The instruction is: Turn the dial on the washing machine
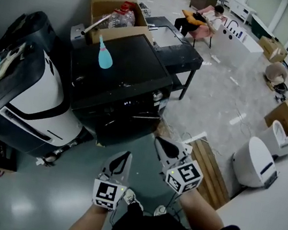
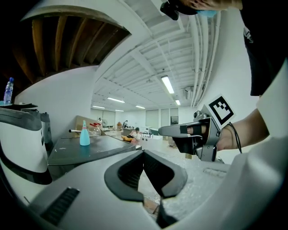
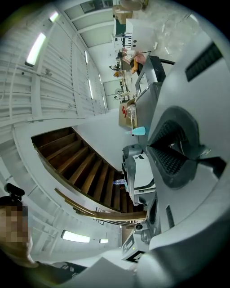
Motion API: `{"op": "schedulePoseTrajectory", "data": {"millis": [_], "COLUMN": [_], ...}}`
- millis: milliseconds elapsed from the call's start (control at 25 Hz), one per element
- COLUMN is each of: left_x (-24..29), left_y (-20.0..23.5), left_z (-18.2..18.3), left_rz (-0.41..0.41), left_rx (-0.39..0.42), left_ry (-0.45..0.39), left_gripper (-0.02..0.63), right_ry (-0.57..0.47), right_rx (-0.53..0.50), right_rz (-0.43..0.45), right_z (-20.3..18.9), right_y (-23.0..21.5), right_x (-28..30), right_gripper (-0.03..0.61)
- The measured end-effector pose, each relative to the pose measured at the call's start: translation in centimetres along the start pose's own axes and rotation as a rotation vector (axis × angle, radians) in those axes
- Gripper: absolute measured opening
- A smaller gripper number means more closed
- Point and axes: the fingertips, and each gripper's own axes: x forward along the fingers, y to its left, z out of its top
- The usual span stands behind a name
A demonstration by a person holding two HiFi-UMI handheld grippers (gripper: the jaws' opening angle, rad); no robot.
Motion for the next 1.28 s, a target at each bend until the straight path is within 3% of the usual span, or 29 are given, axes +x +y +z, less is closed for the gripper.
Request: {"op": "schedulePoseTrajectory", "data": {"millis": [440,640,760,960,1280], "left_x": [-3.8,-5.3,-5.6,-6.1,-6.4], "left_y": [-11.7,-16.2,-17.9,-20.0,-20.9], "left_z": [0.4,-0.4,-0.2,-1.0,-1.1], "left_rz": [0.071,0.088,0.095,0.1,0.103], "left_rx": [0.035,0.025,0.035,0.013,0.025], "left_ry": [-0.027,0.006,-0.039,0.007,-0.03], "left_gripper": [0.005,0.005,0.005,0.005,0.005], "right_ry": [-0.017,-0.006,0.012,0.016,0.014], "right_rx": [0.004,0.018,0.025,0.024,0.011], "right_rz": [0.061,0.063,0.063,0.067,0.085], "right_z": [-0.3,-0.8,-1.1,-1.8,-2.2], "right_y": [0.2,0.3,0.3,0.6,1.6], "right_x": [-12.3,-17.0,-19.1,-20.9,-21.8], "right_gripper": [-0.003,-0.003,-0.003,-0.003,-0.003]}}
